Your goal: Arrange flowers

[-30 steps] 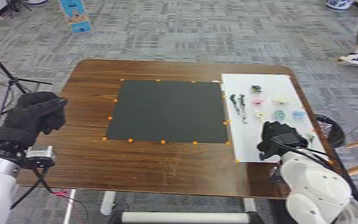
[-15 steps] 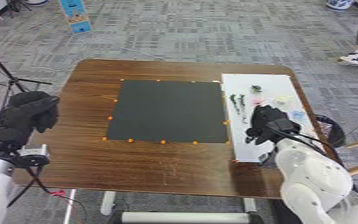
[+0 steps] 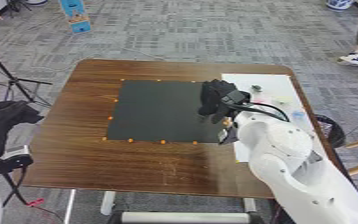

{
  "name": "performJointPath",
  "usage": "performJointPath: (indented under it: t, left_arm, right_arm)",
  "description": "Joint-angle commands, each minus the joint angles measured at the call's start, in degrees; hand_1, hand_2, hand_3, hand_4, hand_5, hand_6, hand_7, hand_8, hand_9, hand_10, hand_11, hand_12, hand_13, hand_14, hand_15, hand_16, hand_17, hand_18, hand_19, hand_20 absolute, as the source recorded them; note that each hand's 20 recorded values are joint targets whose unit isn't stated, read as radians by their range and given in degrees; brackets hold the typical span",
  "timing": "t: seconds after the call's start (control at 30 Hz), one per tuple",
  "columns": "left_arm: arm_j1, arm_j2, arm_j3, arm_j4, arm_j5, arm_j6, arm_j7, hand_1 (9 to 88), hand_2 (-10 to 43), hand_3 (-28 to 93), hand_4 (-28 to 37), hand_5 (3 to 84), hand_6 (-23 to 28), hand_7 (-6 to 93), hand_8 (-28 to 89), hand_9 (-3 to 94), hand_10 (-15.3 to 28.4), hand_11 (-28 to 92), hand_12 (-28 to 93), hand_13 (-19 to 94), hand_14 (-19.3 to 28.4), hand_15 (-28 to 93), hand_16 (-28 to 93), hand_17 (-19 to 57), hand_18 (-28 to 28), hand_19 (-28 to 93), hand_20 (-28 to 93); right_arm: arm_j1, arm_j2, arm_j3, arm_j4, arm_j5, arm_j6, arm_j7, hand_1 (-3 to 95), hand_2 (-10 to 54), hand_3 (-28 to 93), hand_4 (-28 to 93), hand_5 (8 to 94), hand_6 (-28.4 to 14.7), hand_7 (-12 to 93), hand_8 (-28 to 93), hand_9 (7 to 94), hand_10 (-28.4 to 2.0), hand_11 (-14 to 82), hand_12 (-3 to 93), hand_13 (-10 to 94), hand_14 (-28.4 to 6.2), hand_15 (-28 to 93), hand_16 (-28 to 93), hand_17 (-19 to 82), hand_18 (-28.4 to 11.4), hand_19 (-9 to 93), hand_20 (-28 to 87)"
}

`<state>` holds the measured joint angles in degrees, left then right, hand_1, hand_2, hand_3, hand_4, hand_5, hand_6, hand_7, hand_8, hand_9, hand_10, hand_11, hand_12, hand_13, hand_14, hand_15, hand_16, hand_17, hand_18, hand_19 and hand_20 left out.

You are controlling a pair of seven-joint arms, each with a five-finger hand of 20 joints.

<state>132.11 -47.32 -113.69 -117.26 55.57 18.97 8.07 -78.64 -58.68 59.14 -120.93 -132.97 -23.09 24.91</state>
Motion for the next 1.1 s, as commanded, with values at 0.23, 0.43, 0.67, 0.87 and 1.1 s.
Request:
performJointPath:
  t: [0.23, 0.43, 0.67, 0.87, 1.1]
  left_arm:
    - [0.0, -0.27, 1.2, -1.07, -3.01, 2.49, 3.58, 33.2, -1.7, 68, -13.5, 61.5, 1.2, 33.2, 0, 59.3, 13.6, 32, 23, 46, 16.0, 24, 4, 14.2, 11.1, 9, 26]
    - [-2.1, -1.04, 5.24, 0.12, -5.67, 3.84, 5.73, 30.7, -1.1, 69, -15.9, 59.8, 1.6, 23.9, -7, 56.6, 13.6, 26, 20, 42, 14.1, 15, 2, 13.4, 8.2, 3, 22]
    - [-4.3, -1.1, 8.1, 1.08, -6.16, 3.14, 6.23, 29.1, -0.5, 70, -18.3, 58.0, 1.4, 21.6, -7, 55.2, 13.7, 24, 19, 40, 13.3, 12, 1, 12.6, 6.4, 2, 20]
    - [-5.0, -1.47, 9.21, 1.34, -6.27, 2.94, 6.39, 28.9, -0.6, 70, -18.6, 58.1, 1.5, 21.5, -7, 55.2, 13.7, 25, 18, 40, 13.1, 12, 1, 12.1, 6.1, 3, 20]
    - [-5.5, -1.74, 10.65, 2.05, -8.86, 3.53, 7.27, 28.0, -0.2, 71, -19.8, 57.1, 1.4, 20.5, -7, 54.1, 13.5, 23, 18, 38, 12.6, 12, 0, 11.0, 5.7, 2, 19]
  right_arm:
    - [9.4, -4.0, -11.1, 6.0, -3.5, 1.3, -5.9, 52.6, -9.5, 59, 6, 80.4, -1.6, 35, 34, 86.9, -9.1, 56.9, 51.2, 92, -4.8, 70, 48, 71, -15.9, 93, 66]
    - [11.6, -7.0, -14.8, 10.9, -5.8, 4.6, -8.3, 52.5, -9.5, 59, 4, 80.4, -1.3, 35, 34, 86.8, -8.7, 56.9, 51.3, 91, -4.6, 70, 48, 71, -16.1, 93, 67]
    - [13.4, -10.0, -16.3, 16.5, -8.0, 7.2, -10.7, 52.3, -9.5, 60, 3, 80.1, -1.1, 35, 33, 86.6, -8.6, 56.8, 51.5, 91, -4.7, 71, 48, 70, -16.5, 93, 67]
    - [15.2, -12.6, -18.7, 20.8, -10.2, 9.6, -13.3, 52.7, -9.5, 60, 1, 80.0, -1.0, 35, 33, 86.4, -8.3, 57.0, 51.6, 91, -4.6, 71, 48, 70, -16.8, 93, 68]
    - [14.6, -17.6, -18.9, 25.8, -12.2, 10.5, -15.6, 53.3, -9.5, 60, -2, 80.4, -1.1, 34, 31, 86.5, -8.0, 57.6, 52.3, 90, -4.7, 72, 48, 69, -17.4, 93, 69]
